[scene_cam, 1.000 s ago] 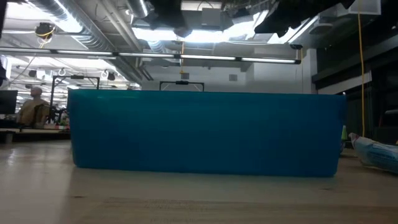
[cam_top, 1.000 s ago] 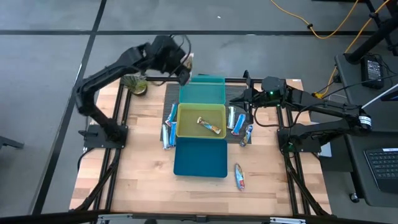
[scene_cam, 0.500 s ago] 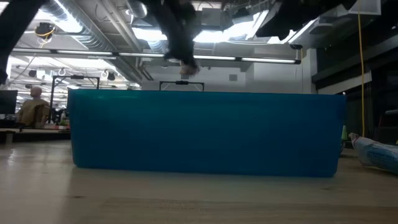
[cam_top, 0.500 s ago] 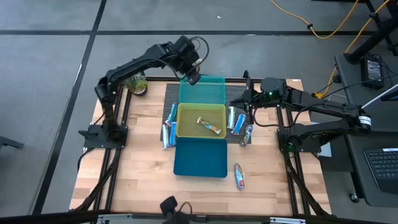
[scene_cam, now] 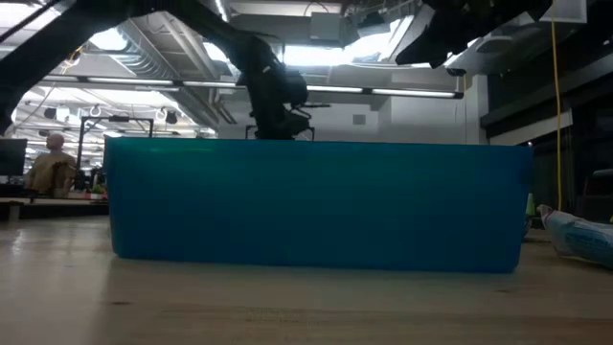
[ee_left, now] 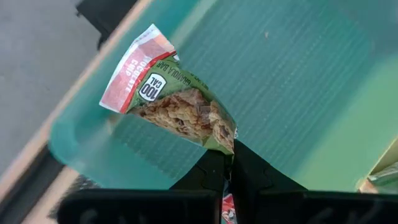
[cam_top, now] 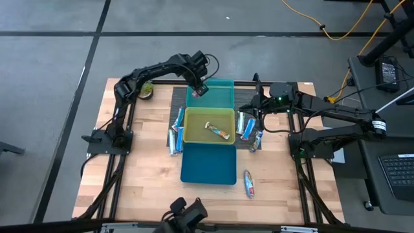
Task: Pick and place Granola Bars by type
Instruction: Put the red granola bar into the green bin
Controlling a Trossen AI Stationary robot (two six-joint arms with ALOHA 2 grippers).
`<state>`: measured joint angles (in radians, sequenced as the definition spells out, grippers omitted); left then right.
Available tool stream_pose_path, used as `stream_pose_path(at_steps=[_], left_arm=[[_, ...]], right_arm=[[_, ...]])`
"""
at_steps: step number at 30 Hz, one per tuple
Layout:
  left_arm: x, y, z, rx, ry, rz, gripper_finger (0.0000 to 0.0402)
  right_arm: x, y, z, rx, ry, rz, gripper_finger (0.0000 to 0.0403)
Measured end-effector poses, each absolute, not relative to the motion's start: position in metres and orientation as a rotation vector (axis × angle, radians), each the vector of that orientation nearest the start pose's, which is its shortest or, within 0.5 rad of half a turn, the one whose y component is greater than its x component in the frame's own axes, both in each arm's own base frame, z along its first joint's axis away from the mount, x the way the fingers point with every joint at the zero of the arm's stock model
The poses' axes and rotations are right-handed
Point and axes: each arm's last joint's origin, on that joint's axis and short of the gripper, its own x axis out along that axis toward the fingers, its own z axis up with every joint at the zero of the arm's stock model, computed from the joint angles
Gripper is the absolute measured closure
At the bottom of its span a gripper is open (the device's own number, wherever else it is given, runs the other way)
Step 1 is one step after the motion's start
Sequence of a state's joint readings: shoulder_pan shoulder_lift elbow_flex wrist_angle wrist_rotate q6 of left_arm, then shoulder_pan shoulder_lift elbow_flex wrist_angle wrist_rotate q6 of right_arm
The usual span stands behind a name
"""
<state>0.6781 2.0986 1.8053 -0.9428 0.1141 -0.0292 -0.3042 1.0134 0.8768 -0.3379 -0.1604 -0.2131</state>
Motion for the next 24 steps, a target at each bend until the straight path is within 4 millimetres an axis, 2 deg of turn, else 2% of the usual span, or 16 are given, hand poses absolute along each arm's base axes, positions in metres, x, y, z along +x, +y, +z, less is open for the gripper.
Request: stream_pose_path(at_steps=[7,16,24], left_arm=[[0.35,0.271,0.203,-0.549,1.193,0.463,0.0398],[0.353,0.267,0.201,-0.55,1.207,0.456,0.0392],[0.354,0.265,0.201,-0.544,1.215,0.463,0.0344]], right_arm=[[0.208,-0.061,0.31,-0.101,0.475,-0.091,0.0359],[0.208,-0.061,0.31,-0.107,0.475,-0.09,0.0359],[0.208,-0.061,0.31,-0.107,0.475,-0.09,0.0359]])
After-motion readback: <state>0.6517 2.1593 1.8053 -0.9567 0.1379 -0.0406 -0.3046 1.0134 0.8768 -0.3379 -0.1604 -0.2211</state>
